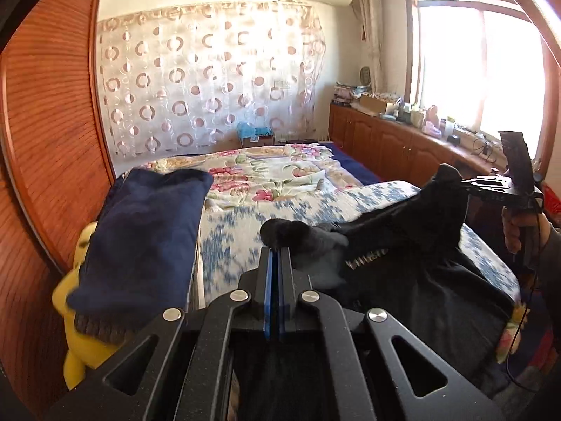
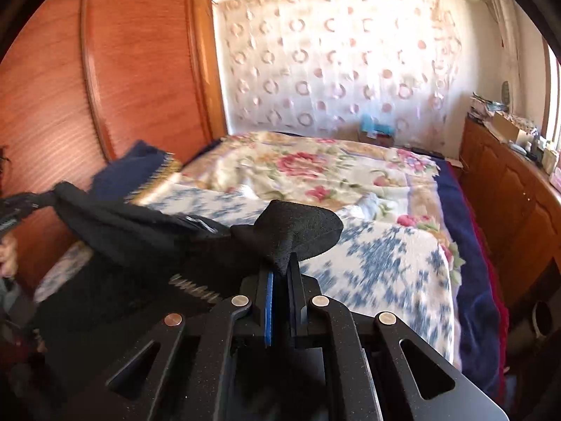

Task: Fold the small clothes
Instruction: 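Close the right tool on the shirt edge while the left tool keeps holding it, then lift the shirt with both tools, fold it over, and open both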

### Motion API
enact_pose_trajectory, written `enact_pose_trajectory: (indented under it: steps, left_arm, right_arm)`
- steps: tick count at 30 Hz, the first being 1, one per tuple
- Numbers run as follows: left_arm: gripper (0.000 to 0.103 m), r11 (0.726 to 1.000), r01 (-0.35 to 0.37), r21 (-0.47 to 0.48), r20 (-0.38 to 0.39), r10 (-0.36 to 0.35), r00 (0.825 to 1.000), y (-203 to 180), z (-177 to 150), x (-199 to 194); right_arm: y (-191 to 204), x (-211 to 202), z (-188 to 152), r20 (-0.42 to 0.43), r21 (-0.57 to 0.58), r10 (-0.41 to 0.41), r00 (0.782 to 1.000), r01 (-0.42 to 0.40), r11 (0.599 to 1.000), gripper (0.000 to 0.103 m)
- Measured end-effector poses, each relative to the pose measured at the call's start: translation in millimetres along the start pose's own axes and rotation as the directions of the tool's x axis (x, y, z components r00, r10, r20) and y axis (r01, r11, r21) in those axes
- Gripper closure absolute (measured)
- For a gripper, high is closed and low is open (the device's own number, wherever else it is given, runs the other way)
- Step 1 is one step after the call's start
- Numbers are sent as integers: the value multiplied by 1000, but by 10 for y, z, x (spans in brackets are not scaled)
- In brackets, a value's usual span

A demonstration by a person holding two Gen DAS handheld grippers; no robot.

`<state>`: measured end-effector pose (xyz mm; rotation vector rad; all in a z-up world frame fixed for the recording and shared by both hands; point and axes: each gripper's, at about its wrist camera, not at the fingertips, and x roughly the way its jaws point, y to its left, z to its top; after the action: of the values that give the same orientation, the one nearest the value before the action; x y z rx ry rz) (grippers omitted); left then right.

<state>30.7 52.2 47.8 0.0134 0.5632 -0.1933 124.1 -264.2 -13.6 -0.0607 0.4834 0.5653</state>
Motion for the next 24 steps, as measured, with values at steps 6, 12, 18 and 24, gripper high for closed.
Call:
enact_pose_trajectory:
  steps: [6,12,18,24]
  left_arm:
    - [100,997,2,-74,40,1,999,116,-424,-567]
    - [100,994,-33,-108,49,38,998,293,-543,-789]
    - [78,997,-35,-75,-41,32,999,232,-645,-466]
    - [63,998,25,-59,-130,-33,991,57,-793,-65]
  right_arm:
    - [97,-698,-468,-17,-12,23,1000,-24,1000,97]
    - [185,-1246,-675,-19,-4,29,999,-29,1000,97]
    - [233,-1068,-764,-84,7,0,996,1,1000,97]
    - [235,-814,-603,-83,13,-19,996,20,1000,97]
